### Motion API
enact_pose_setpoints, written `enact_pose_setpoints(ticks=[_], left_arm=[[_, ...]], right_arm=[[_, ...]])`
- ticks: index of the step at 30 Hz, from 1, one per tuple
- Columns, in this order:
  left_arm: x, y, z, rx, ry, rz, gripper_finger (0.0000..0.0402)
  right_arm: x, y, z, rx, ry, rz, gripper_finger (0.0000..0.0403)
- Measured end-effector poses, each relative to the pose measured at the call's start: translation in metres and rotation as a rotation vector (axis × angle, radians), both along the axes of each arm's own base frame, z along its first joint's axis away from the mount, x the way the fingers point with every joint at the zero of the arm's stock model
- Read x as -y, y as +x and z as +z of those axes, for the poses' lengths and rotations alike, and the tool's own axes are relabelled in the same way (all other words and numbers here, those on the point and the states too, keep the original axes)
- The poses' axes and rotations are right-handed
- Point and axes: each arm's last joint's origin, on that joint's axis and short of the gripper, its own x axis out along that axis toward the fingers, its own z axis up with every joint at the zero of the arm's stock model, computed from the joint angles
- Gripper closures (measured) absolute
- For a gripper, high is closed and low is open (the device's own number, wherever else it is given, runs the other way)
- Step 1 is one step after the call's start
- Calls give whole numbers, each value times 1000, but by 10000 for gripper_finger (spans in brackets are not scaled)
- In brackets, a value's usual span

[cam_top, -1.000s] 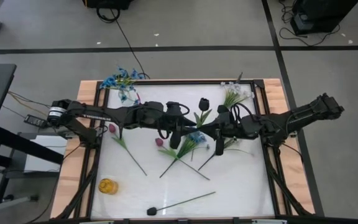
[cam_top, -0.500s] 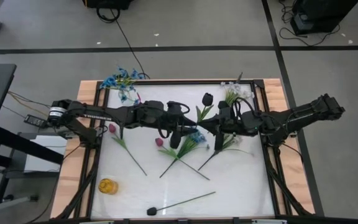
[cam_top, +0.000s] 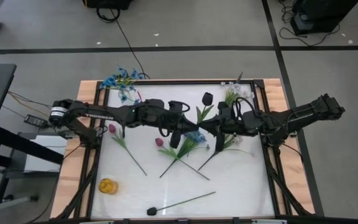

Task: Sort flowers into vase by color
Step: Put the right black tulip into the transparent vase

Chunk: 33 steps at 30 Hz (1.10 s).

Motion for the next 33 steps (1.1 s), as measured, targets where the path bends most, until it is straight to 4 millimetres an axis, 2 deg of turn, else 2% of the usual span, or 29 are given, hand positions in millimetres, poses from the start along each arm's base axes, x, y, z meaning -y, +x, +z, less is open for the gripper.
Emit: enact_pose_setpoints(ticks=[3, 7, 10, 13, 17, 20, 25, 33], left_arm=[[-1, 0, 1, 5, 23, -2, 394], [0, -2, 2, 14, 82, -11, 397], [-1, -9, 9, 20, 93, 19, 398], [-2, -20, 20, 23, 146, 53, 399], [-3, -42, 38, 39, 228, 76, 400], [-3, -61, 51, 44, 269, 98, 400], [-6, -95, 70, 41, 337, 164, 401], [0, -152, 87, -19, 408, 289, 401]], right_arm=[[0, 0, 0, 3, 7, -4, 368], [-4, -6, 3, 5, 43, 20, 314], [-7, -18, 5, -19, 123, 33, 281], [-10, -34, 7, -60, 145, 41, 268], [-11, -59, 13, -92, 79, 30, 272], [-13, -70, 18, -81, 3, 73, 281], [-16, -83, 25, -57, -156, 121, 285], [-8, -97, 34, -19, -218, 62, 269]])
